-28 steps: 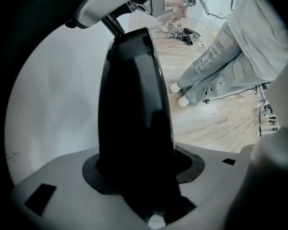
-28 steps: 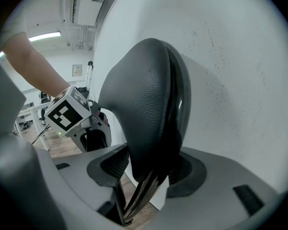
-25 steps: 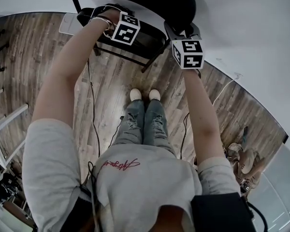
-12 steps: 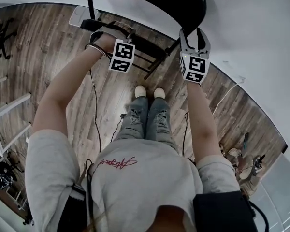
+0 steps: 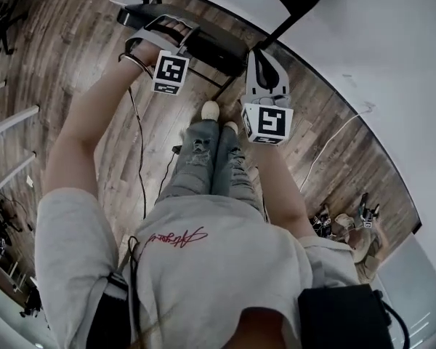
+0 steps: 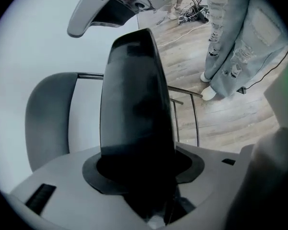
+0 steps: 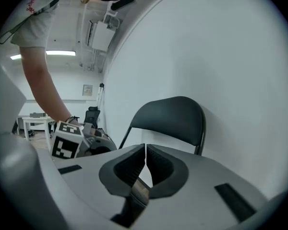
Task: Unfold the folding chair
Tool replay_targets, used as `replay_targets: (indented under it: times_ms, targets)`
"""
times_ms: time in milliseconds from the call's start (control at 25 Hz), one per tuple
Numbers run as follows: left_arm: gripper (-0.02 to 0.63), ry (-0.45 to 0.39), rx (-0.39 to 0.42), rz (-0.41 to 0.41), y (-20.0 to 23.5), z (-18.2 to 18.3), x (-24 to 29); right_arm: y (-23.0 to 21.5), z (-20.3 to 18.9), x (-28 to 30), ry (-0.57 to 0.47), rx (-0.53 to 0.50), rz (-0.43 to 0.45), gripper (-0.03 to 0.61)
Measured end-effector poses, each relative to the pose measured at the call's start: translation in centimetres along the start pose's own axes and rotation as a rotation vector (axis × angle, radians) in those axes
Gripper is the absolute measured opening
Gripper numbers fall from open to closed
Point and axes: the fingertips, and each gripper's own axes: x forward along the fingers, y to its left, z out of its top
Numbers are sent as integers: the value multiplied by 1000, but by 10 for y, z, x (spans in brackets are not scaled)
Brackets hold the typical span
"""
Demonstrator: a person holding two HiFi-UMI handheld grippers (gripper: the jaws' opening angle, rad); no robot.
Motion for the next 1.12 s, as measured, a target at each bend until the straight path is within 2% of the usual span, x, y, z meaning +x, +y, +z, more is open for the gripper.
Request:
replay_targets:
  times_ms: [120,240,400,440,560,600,720,920,1120]
  targets:
    - [258,2,0,97,-16,-1,-9,32,3,-3,-29,-9,25,23]
    - [258,1,-16,161,-41,-4,-23,70,-6,-11,-29,-31,10,23]
    - [199,-43,-112,135,-93,6,-35,105,-31,-31,-22,-11,-77,23]
    - [199,-41,-110,161,-101,8,-36,112,-37,-37,-21,-11,-102,23]
    - [199,32,-19,354,-109,1,-45,137,-54,-51,-19,-20,-144,23]
    - [199,49,-2,391,-114,-2,-48,145,-59,-56,-17,-22,-147,23]
    - [196,53,-6,449,-128,-2,-51,165,-74,-70,-22,-22,-146,23]
    - [196,46,-27,495,-174,5,-50,200,-100,-103,-65,-19,-120,23]
    - [201,15,-92,572,-225,14,-47,239,-139,-125,-67,-46,-22,23]
